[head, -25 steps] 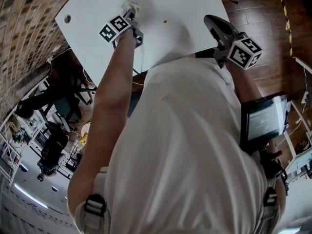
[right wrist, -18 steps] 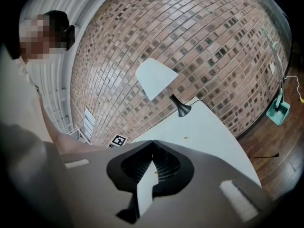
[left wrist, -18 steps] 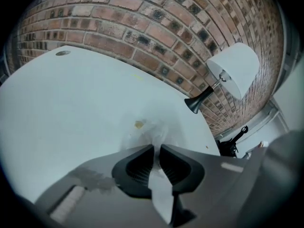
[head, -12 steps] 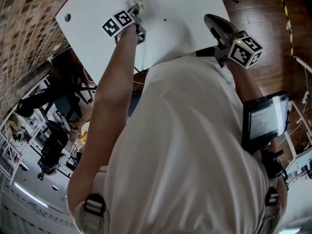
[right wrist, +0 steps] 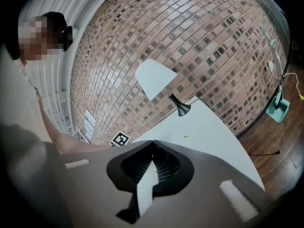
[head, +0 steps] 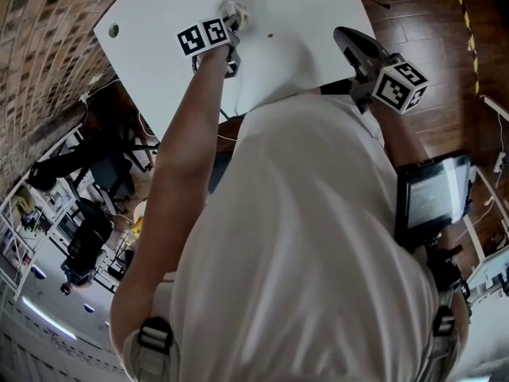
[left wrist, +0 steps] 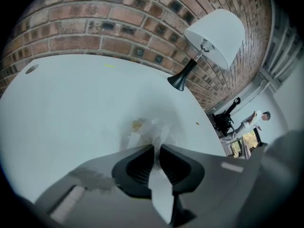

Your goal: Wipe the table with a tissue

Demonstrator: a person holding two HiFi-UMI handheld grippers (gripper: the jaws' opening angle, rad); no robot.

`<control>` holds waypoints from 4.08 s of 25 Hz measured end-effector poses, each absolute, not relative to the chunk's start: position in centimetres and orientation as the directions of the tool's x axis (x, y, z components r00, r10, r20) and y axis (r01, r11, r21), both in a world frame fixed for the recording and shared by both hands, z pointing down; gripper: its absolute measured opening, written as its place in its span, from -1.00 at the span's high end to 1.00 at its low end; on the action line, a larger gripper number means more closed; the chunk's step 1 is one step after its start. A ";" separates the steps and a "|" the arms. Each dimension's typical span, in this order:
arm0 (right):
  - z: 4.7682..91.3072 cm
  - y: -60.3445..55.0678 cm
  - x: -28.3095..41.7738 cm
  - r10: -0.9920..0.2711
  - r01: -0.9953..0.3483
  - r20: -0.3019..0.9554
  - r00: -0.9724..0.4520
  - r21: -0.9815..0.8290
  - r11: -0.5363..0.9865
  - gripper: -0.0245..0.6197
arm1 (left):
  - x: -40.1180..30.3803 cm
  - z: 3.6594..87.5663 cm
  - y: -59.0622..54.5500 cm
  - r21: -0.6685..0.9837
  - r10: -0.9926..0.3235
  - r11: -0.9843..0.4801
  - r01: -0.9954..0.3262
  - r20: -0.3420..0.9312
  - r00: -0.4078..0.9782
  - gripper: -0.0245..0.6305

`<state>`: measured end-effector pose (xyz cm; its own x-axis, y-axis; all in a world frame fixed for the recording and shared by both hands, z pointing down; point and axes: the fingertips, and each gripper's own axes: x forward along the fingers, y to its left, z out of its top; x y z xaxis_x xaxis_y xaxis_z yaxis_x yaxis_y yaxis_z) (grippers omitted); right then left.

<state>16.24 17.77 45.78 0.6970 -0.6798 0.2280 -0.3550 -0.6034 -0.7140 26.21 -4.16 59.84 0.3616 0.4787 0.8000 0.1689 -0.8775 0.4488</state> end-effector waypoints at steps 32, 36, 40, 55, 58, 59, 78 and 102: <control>46.2 21.1 16.8 -0.673 -0.339 0.234 0.701 -0.722 -0.604 0.90 | 26.9 60.0 -2.4 0.310 0.363 -0.932 0.189 0.819 0.445 0.77; 46.9 21.2 17.9 -0.665 -0.329 0.262 0.699 -0.708 -0.625 0.90 | 27.3 61.6 -1.5 0.261 0.367 -0.919 0.296 0.841 0.397 0.77; 46.7 23.1 18.8 -0.697 -0.366 0.214 0.685 -0.726 -0.582 0.90 | 27.4 60.0 -0.1 0.251 0.370 -0.911 0.327 0.849 0.378 0.78; 45.7 25.5 19.5 -0.772 -0.446 0.181 0.609 -0.727 -0.522 0.90 | 25.2 57.8 -5.5 0.353 0.378 -0.924 0.144 0.793 0.478 0.78; 45.9 25.0 19.8 -0.782 -0.451 0.190 0.594 -0.727 -0.518 0.90 | 26.6 56.8 -8.1 0.406 0.335 -0.914 0.025 0.717 0.612 0.78; 45.8 24.9 19.9 -0.786 -0.454 0.191 0.588 -0.726 -0.516 0.90 | 26.8 56.9 -8.4 0.413 0.320 -0.911 0.000 0.707 0.631 0.78; 47.1 23.6 19.9 -0.810 -0.468 0.181 0.558 -0.738 -0.486 0.90 | 22.4 59.1 -6.4 0.485 0.384 -0.875 -0.007 0.702 0.600 0.77; 47.3 22.9 19.6 -0.842 -0.483 0.190 0.505 -0.747 -0.458 0.90 | 15.6 59.8 5.6 0.493 0.562 -0.827 0.270 0.730 0.389 0.77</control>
<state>19.65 22.89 47.27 0.5052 -0.8419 0.1896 -0.4828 -0.4578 -0.7465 15.59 5.56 59.81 0.3886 0.5620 0.7301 0.2703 -0.8271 0.4928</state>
